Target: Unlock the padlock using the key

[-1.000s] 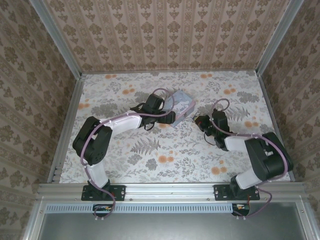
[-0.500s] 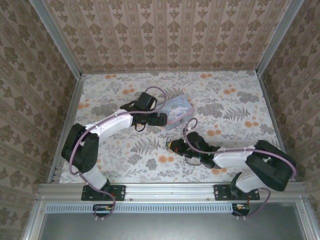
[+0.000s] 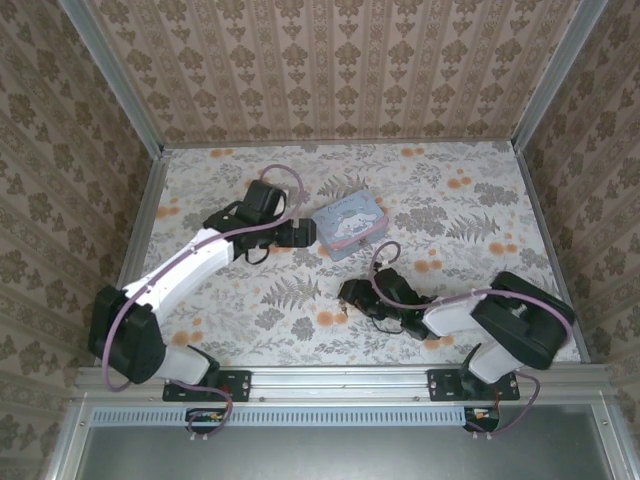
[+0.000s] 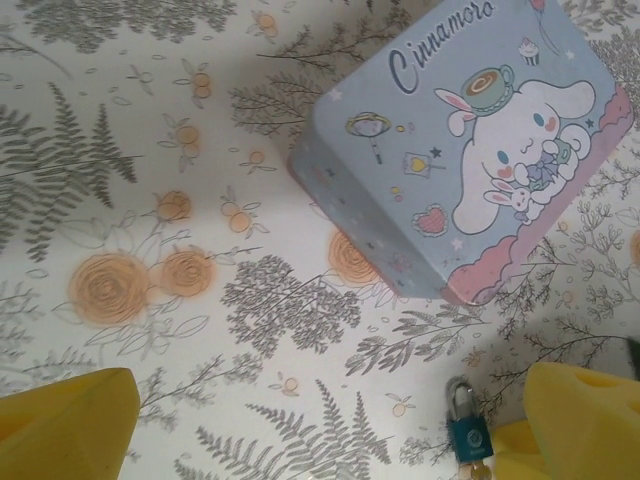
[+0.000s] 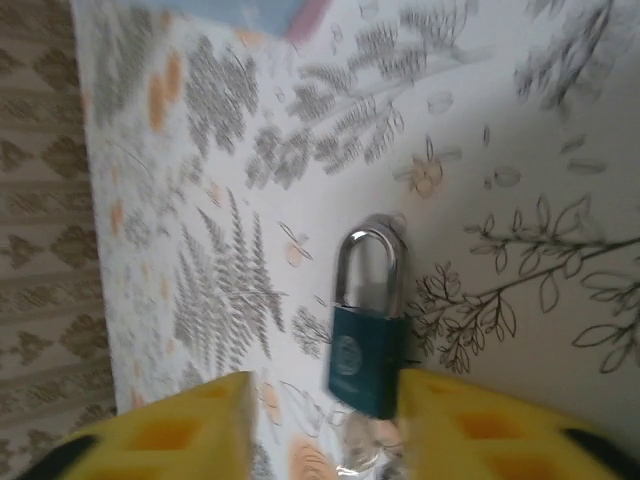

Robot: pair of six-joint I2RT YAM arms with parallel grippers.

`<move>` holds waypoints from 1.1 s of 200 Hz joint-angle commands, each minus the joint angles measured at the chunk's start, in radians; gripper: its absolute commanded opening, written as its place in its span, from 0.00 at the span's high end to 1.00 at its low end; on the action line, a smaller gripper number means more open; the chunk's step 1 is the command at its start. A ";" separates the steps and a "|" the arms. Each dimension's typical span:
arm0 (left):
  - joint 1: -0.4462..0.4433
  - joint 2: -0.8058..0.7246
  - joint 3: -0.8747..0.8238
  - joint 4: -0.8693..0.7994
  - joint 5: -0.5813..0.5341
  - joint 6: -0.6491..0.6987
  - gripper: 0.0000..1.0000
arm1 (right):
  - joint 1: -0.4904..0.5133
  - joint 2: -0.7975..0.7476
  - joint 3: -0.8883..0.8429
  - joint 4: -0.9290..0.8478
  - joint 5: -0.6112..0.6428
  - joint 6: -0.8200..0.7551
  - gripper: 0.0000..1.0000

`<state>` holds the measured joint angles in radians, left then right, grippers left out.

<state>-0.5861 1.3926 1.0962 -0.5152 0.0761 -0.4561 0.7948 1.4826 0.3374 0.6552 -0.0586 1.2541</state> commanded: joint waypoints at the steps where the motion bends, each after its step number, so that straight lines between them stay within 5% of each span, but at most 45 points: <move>1: 0.036 -0.063 -0.029 -0.055 0.013 -0.009 0.00 | -0.046 -0.156 -0.019 -0.207 0.034 -0.046 0.37; 58: 0.172 -0.195 -0.062 -0.102 -0.101 0.034 0.00 | -0.289 -0.616 0.130 -0.762 0.044 -0.287 0.01; 102: 0.295 -0.347 -0.210 0.122 -0.273 0.113 0.00 | -0.416 -0.590 0.356 -0.936 0.170 -0.564 0.00; 148: 0.355 -0.447 -0.466 0.577 -0.475 0.397 0.00 | -0.460 -0.546 0.316 -0.664 0.437 -0.744 0.00; 184: 0.471 -0.374 -0.611 0.805 -0.407 0.450 0.00 | -0.486 -0.487 0.187 -0.391 0.638 -1.042 0.00; 220: 0.500 -0.193 -0.692 1.069 -0.381 0.427 0.00 | -0.623 -0.375 0.143 -0.352 0.647 -1.026 0.00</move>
<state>-0.0963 1.1049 0.4347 0.2943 -0.3233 -0.0570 0.2447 1.0607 0.5110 0.2035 0.5098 0.2951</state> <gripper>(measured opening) 0.999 0.995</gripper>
